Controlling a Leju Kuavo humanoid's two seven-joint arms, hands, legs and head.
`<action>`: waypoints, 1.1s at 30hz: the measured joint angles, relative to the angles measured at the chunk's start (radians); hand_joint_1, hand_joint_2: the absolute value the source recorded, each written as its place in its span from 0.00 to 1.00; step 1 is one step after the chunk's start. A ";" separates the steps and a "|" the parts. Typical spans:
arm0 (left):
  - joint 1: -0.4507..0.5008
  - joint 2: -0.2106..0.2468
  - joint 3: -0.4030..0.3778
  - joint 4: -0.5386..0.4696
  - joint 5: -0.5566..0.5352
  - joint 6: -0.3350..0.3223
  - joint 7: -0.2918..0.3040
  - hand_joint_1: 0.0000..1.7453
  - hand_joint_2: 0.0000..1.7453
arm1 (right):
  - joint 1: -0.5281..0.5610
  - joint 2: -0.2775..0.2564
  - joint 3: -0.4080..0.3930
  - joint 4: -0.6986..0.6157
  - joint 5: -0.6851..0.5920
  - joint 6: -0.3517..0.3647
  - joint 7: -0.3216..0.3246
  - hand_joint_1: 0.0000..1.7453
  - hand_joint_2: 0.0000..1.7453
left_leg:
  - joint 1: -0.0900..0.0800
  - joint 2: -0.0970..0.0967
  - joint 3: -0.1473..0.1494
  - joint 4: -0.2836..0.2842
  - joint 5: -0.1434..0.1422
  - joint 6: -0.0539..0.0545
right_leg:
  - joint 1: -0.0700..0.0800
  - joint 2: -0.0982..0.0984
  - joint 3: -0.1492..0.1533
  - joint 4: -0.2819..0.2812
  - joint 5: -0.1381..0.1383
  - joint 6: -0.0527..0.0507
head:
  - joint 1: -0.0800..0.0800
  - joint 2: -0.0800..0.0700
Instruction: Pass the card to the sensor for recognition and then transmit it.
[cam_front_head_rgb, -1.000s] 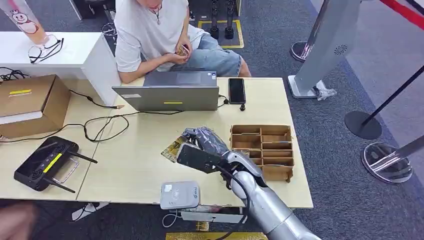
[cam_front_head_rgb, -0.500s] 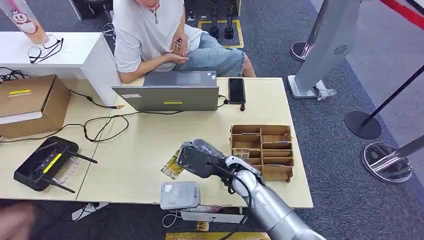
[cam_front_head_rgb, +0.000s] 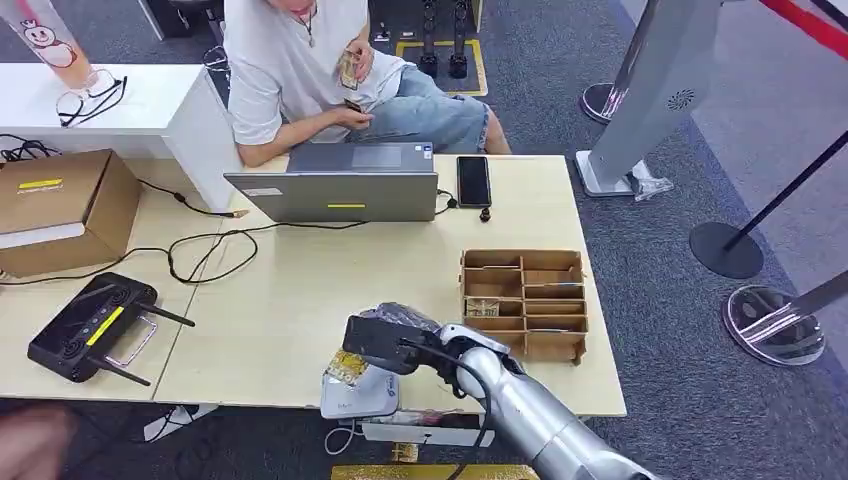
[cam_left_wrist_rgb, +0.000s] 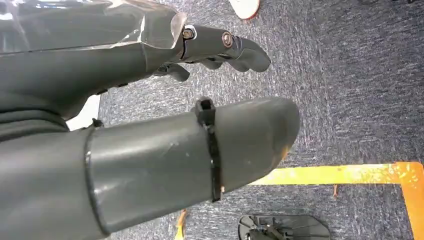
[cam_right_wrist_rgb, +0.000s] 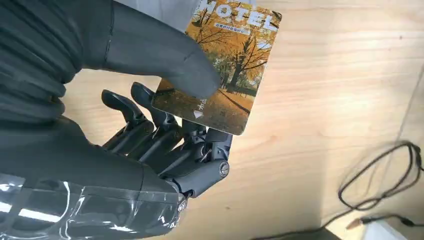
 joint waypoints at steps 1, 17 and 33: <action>0.000 0.000 0.000 0.000 -0.001 0.000 0.000 0.00 0.00 | -0.002 0.000 0.003 0.007 -0.002 0.006 -0.001 1.00 1.00 | 0.000 0.000 0.000 0.000 0.000 0.000 | 0.000 0.000 0.000 0.000 0.000 0.000 | 0.000 0.000; -0.005 0.000 -0.009 0.000 -0.003 0.000 0.000 0.00 0.00 | -0.011 0.000 0.045 0.082 -0.002 0.005 -0.001 1.00 1.00 | 0.000 0.000 0.000 0.000 0.000 0.000 | 0.000 0.000 0.000 0.000 0.000 0.000 | 0.000 0.000; -0.008 0.000 -0.016 0.000 -0.001 -0.001 0.001 0.00 0.00 | -0.017 0.003 0.067 0.124 0.002 -0.011 0.023 1.00 1.00 | 0.000 0.000 0.000 0.000 0.000 0.000 | 0.000 0.000 0.000 0.000 0.000 0.000 | 0.000 0.000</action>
